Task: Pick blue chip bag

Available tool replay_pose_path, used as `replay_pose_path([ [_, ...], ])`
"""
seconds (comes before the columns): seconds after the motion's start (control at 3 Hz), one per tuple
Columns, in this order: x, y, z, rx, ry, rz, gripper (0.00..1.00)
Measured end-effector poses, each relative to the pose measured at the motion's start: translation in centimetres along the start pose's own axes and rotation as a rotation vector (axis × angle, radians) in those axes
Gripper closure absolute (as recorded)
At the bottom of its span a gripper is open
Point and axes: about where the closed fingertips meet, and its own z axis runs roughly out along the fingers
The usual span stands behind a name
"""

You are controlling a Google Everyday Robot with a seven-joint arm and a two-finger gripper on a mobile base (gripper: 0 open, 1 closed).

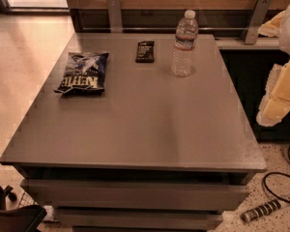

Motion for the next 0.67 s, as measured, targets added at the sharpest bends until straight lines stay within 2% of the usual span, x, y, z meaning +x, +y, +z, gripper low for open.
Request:
replay_pose_path([
  [0.33, -0.7, 0.0, 0.5, -0.002, -0.007, -0.006, 0.00],
  [0.67, -2.5, -0.1, 1.8, -0.007, -0.027, -0.022, 0.00],
])
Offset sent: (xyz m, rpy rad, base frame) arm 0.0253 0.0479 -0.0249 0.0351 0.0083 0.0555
